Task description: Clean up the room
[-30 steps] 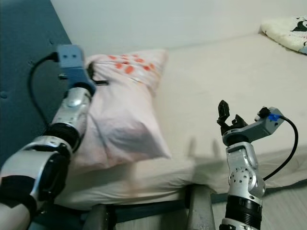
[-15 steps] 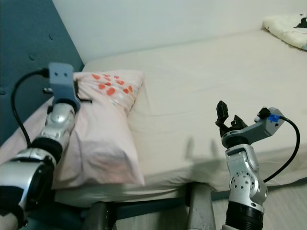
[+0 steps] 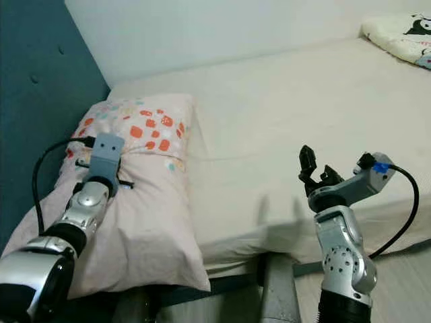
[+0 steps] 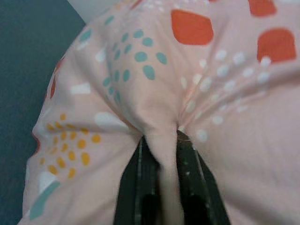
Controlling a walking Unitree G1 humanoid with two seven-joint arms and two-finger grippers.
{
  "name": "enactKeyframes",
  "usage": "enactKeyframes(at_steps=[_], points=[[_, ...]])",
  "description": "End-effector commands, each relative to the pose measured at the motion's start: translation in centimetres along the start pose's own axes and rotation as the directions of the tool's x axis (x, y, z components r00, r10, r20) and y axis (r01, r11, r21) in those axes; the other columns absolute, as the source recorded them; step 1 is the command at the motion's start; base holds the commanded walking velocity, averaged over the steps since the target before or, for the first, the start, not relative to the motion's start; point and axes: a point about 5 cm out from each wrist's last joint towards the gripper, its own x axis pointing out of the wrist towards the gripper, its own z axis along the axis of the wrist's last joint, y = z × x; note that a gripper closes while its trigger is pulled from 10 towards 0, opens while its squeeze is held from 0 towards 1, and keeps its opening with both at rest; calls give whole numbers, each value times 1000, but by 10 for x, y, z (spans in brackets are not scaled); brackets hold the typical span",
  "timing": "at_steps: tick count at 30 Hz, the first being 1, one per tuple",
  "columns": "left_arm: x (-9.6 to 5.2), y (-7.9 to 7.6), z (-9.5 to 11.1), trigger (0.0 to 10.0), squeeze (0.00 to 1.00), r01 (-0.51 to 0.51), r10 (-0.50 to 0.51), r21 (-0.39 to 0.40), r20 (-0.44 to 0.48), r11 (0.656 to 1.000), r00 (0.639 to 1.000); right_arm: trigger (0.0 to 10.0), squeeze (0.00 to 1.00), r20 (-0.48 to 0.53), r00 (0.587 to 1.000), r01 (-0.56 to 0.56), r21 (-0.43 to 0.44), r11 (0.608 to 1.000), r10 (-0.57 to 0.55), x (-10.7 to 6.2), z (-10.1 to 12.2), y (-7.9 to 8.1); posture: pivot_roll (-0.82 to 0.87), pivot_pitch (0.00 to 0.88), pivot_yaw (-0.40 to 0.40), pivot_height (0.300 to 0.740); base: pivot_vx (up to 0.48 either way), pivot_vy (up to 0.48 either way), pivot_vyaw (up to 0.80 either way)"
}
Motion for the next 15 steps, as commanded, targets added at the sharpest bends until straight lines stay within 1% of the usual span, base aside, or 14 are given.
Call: enactKeyframes(at_steps=[1,2,3,4,5,7,8,9,12,13,15], points=[[-4,12,-14,10000,1000,-46,48,32,-59,998,997,10000,0,-21,1000,-10,5,1000,10,2,-5,5,-105,147,98,497,0,0,0],[-4,12,-14,10000,1000,-46,48,32,-59,998,997,10000,0,-21,1000,-10,5,1000,10,2,-5,5,-105,147,98,497,0,0,0],[-3,17,-13,10000,1000,-70,72,34,-58,997,996,10000,0,-23,1000,-14,7,1000,14,3,-6,6,-104,144,98,497,0,0,0],[-3,17,-13,10000,1000,-70,72,34,-58,997,996,10000,0,-23,1000,-14,7,1000,14,3,-6,6,-104,144,98,497,0,0,0],[-2,25,-11,10000,1000,-96,99,53,-51,994,994,10000,0,-24,1000,-18,8,1000,18,4,-6,7,-97,130,98,497,0,0,0],[2,39,-2,10000,1000,-103,104,193,6,976,995,10000,0,-23,999,-22,7,1000,22,9,-5,7,-82,112,97,497,0,0,0],[2,39,-2,10000,1000,-103,104,193,6,976,995,10000,0,-23,999,-22,7,1000,22,9,-5,7,-82,112,97,497,0,0,0],[3,51,5,10000,1000,-92,80,294,51,951,995,10000,0,-23,999,-24,4,1000,24,13,-4,7,-70,99,90,497,0,0,0],[3,56,6,10000,1000,-86,71,313,59,946,996,10000,0,-23,999,-24,3,1000,24,14,-4,6,-70,99,90,497,0,0,0],[2,64,7,10000,1000,-42,27,320,53,947,998,10000,0,-22,999,-30,1,1000,30,16,-3,7,-53,79,80,497,0,0,0],[2,64,7,10000,1000,-42,27,320,53,947,998,10000,0,-22,999,-30,1,1000,30,16,-3,7,-53,79,80,497,0,0,0]])
